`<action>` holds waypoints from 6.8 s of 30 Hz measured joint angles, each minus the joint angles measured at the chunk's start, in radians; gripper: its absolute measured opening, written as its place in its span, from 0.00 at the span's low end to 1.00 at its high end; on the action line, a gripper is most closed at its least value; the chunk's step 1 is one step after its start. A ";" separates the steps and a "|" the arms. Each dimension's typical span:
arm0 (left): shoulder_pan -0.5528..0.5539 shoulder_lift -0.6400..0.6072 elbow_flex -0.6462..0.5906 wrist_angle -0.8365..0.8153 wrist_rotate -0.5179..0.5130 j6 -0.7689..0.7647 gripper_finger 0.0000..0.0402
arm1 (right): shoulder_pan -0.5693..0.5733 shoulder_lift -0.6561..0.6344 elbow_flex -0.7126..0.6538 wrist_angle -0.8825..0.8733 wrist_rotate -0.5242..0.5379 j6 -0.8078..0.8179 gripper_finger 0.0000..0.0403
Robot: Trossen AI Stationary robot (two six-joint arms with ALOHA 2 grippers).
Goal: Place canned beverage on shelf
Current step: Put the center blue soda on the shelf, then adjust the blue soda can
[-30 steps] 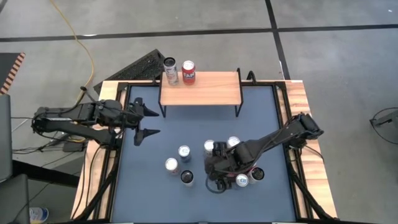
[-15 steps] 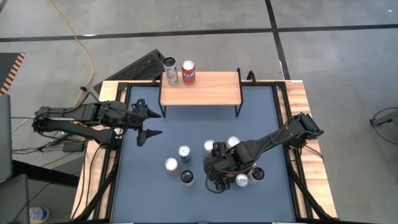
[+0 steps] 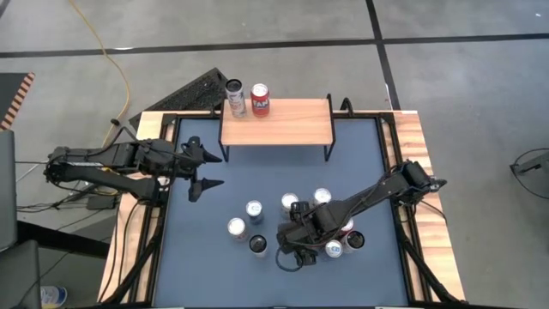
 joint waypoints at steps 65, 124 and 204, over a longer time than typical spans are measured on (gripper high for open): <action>0.000 0.000 0.000 -0.033 0.004 0.000 0.83 | -0.171 -0.004 0.592 -0.506 0.080 -0.243 0.43; 0.000 0.000 0.000 -0.026 -0.091 0.038 0.83 | -0.997 0.031 0.605 -0.264 -0.192 -0.977 0.44; 0.000 0.000 0.000 0.038 -0.094 0.064 0.83 | -0.980 0.020 0.628 -0.242 -0.189 -0.900 0.74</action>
